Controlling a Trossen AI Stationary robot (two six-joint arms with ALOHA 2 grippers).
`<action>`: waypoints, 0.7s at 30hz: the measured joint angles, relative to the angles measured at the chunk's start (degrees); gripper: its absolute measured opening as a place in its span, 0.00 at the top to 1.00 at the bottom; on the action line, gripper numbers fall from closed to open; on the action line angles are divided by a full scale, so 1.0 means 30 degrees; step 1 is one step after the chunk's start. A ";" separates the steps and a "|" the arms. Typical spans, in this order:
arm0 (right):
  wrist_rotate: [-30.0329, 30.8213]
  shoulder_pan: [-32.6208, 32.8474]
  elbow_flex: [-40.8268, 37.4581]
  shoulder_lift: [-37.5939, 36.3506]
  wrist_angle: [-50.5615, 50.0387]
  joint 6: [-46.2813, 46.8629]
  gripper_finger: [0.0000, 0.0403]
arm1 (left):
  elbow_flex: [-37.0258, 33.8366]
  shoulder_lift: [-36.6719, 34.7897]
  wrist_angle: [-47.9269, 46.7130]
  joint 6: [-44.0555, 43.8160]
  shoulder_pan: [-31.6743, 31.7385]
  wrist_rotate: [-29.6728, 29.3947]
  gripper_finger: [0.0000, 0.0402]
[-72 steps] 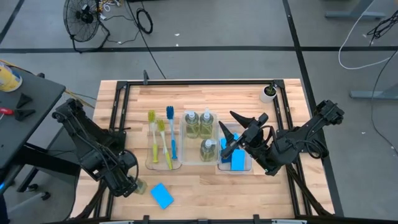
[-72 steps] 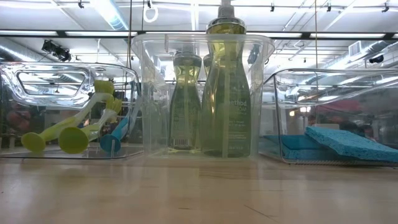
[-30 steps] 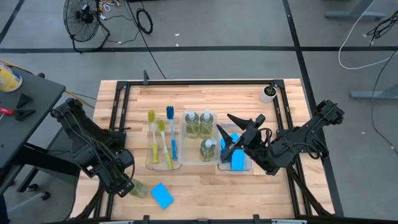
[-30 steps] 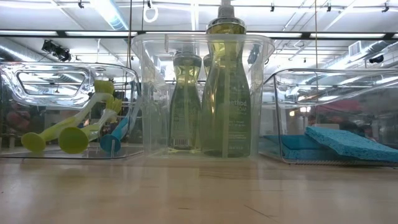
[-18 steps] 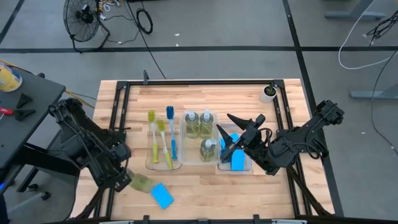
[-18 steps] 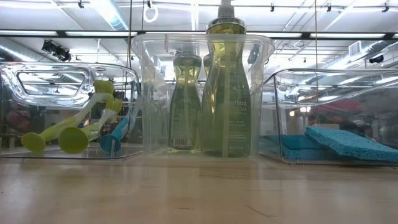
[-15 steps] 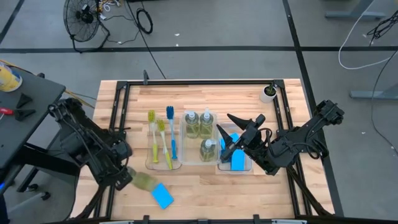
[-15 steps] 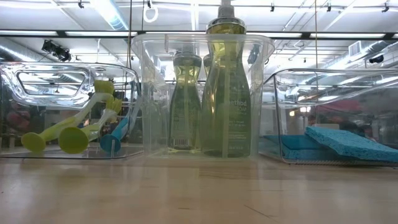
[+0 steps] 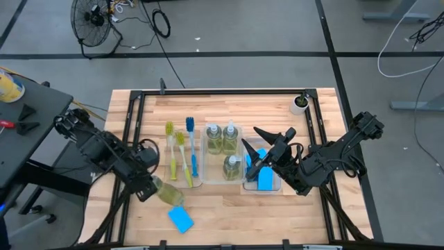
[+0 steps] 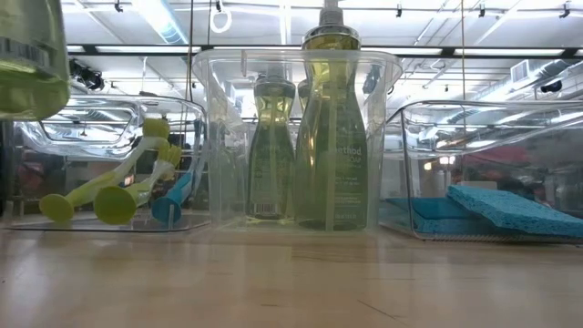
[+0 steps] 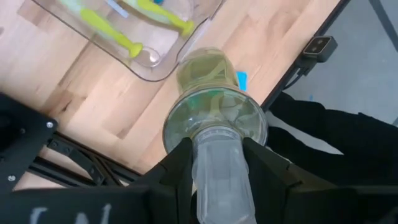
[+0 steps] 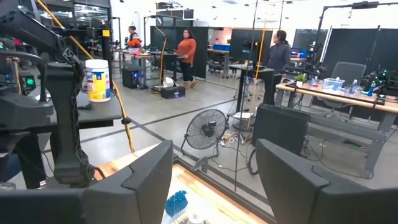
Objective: Pick & Place Kitchen Sink Supplies
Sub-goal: Put the transparent dishwashing liquid dispenser into the middle transparent bin
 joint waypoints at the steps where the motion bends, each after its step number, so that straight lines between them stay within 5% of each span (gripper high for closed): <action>1: 0.0006 0.0007 0.0000 0.0000 0.0000 0.0000 0.43 | 0.0000 0.0000 0.0044 0.0186 0.0191 0.0133 0.70; 21: 0.0003 0.0007 0.0000 0.0000 0.0005 -0.0066 0.43 | 0.0015 0.1958 0.0925 0.3046 -0.1525 0.2490 0.70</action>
